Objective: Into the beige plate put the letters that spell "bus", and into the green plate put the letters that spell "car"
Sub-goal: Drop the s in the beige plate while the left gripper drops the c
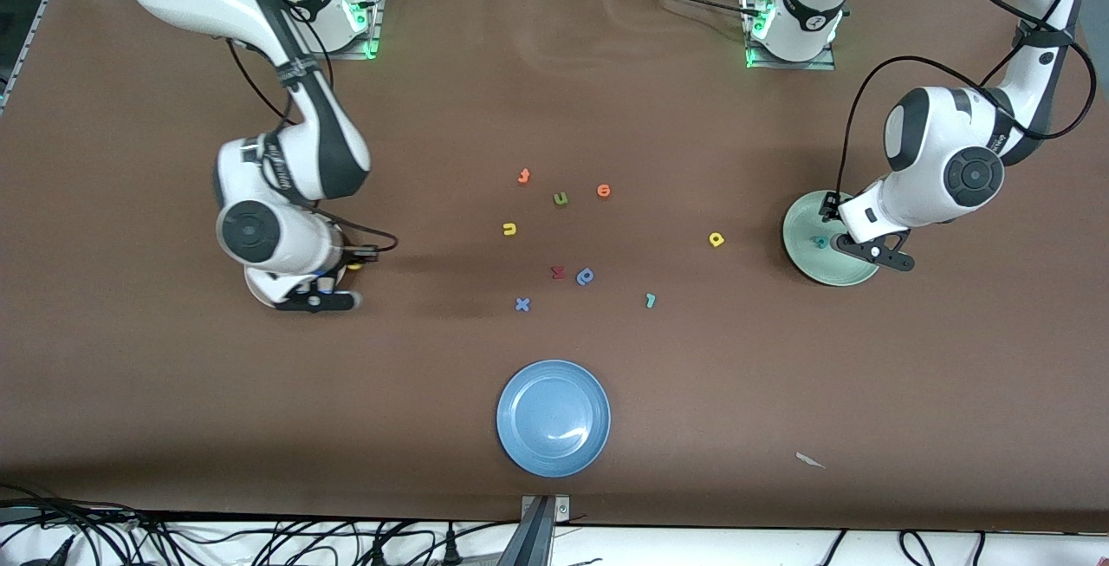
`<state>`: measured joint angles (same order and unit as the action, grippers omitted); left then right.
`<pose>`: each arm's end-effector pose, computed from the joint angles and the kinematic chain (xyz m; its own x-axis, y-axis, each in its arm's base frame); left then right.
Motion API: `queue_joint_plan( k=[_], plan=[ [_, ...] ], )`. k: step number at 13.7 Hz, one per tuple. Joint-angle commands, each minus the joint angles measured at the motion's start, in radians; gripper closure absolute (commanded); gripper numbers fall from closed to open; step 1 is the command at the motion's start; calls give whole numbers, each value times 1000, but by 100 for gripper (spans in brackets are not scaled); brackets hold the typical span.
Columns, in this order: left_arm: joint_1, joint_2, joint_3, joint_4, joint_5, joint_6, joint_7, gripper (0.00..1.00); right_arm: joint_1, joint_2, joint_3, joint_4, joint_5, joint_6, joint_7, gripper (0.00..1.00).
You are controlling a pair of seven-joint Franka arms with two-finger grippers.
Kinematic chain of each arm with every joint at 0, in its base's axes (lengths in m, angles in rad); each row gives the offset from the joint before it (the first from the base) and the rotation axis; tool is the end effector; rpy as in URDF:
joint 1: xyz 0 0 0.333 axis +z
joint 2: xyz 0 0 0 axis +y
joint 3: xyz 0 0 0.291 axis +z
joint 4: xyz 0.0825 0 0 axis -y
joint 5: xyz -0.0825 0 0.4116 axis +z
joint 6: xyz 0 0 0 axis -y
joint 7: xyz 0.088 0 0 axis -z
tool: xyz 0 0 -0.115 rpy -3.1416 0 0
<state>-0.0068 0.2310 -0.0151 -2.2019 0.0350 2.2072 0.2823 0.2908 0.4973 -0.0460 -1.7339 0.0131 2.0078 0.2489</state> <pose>0.5374 -0.0106 0.2068 0.9218 -0.3190 -0.2204 -0.3174 -0.9473 0.0438 0.6275 0.1591 0.2307 0.9773 -0.0147 -0.2113 -0.0008 -0.9978 0.0657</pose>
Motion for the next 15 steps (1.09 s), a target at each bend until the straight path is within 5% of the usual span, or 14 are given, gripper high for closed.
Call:
queue_joint_plan(
  k=[1,6,7,8,9,15],
  plan=[
    [-10,-4,-86,5,-3,12,-139,41,-4,-6,-67,-32,-8,-17,-58,91],
    [-15,77,-227,2,-6,202,-268,19,-25,52,-124,-70,-7,8,-149,88],
    [-30,99,-230,2,-6,229,-290,18,-27,52,-124,-69,-8,8,-149,80],
    [-38,119,-230,1,-6,255,-295,14,-27,52,-124,-69,-7,8,-149,53],
    [-42,142,-232,-4,-4,288,-296,1,-27,52,-124,-64,-2,8,-148,5],
    [-102,211,-233,-5,8,335,-301,1,97,33,-92,124,13,-155,35,2]
  ],
)
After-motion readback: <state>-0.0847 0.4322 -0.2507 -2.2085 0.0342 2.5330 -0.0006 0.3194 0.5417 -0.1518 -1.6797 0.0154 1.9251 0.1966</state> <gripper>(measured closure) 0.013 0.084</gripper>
